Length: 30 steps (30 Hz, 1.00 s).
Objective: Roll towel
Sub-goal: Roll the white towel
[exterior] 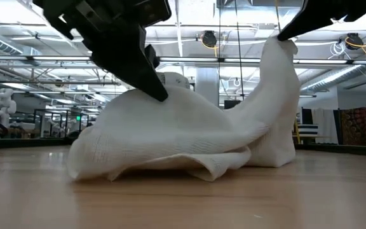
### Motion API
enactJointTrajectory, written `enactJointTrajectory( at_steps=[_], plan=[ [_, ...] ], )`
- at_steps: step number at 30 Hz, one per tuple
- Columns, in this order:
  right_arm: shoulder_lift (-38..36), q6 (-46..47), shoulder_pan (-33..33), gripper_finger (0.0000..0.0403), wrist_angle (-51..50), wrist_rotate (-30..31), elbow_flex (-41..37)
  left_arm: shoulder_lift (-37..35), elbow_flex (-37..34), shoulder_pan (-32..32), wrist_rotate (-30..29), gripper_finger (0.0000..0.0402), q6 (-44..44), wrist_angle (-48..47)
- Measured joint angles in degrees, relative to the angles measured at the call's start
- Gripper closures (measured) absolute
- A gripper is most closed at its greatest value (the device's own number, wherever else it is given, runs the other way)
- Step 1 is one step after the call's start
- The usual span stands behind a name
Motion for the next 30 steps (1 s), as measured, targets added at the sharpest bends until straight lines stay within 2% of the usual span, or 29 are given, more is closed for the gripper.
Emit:
enactJointTrajectory(
  at_steps=[3,10,16,20,22,26,30],
  plan=[
    [0.0,1.58,-0.67,0.0403,-0.92,-0.15,0.0,0.0,0.0,-1.23,-0.73,0.0391,0.07,0.03],
    [0.0,6.34,-1.09,0.0403,-2.63,-0.75,0.0,-0.1,0.0,-4.07,-5.88,0.0389,0.16,-0.54],
    [0.12,7.63,-1.07,0.04,0.57,-6.55,0.0,-3.44,0.0,-3.81,-15.8,0.0392,2.2,-3.14],
    [0.32,6.61,-1.06,0.0379,1.5,-8.19,0.0,-6.03,0.0,-2.06,-22.74,0.0393,6.39,-3.05],
    [0.5,7.21,-1.07,0.0364,-0.17,-11.34,0.0,-7.46,0.04,-0.97,-24.64,0.0393,7.69,-3.56],
    [1.63,11.74,-0.97,0.0329,-2.54,-20.86,-1.69,-8.82,0.04,0.26,-24.17,0.0393,8.95,-6.6],
    [3.51,15.0,0.93,0.0295,-2.9,-28.85,-4.79,-9.05,0.04,-0.35,-19.07,0.0394,11.17,-7.95]
  ],
)
